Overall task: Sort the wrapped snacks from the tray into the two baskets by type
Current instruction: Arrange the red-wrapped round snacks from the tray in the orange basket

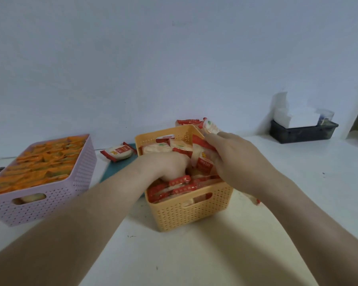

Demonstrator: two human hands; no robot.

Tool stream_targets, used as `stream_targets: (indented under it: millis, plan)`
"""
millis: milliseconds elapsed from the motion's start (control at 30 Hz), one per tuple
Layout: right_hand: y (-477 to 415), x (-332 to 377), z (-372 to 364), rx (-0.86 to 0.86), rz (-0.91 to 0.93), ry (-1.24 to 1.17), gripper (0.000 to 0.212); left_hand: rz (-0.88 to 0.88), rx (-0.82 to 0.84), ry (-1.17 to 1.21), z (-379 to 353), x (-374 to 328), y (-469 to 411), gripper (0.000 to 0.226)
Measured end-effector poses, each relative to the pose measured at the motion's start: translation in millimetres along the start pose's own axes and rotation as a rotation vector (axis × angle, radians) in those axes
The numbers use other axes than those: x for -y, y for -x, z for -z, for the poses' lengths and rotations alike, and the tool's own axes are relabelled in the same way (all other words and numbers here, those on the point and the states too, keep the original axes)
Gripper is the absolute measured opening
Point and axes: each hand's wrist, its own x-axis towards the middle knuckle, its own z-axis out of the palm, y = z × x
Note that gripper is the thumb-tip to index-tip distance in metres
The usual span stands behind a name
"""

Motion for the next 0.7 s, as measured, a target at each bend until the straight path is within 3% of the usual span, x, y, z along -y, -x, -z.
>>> stream_targets:
  millis: [100, 200, 333, 433, 533, 633, 700]
  plan:
    - [2.6, -4.1, -3.3, 0.042, -0.030, -0.018, 0.030, 0.014, -0.019, 0.082, -5.2, -7.8, -9.3, 0.016]
    - [4.8, -6.9, -3.3, 0.006, -0.046, -0.059, 0.024, 0.083, -0.153, 0.111, 3.5, -8.1, 4.0, 0.013]
    - [9.2, -7.9, -3.4, -0.002, -0.050, -0.068, 0.026, 0.266, -0.607, 0.181, 6.2, 3.8, 47.5, 0.023]
    - [11.7, -3.6, -8.2, 0.078, -0.019, 0.016, 0.019, 0.269, -0.912, 0.664, -4.8, 13.8, 72.1, 0.029]
    - [8.2, 1.6, -12.2, 0.203, -0.032, 0.108, 0.029, 0.177, -0.881, 0.978, -18.1, 17.1, 75.6, 0.026]
    - [6.6, 8.1, -13.2, 0.327, -0.046, 0.088, 0.049, 0.133, -0.887, 1.016, -24.8, 18.5, 77.6, 0.024]
    - [6.1, 8.7, -9.3, 0.256, -0.059, 0.069, 0.055, 0.094, -0.883, 1.023, -26.0, 18.3, 79.7, 0.024]
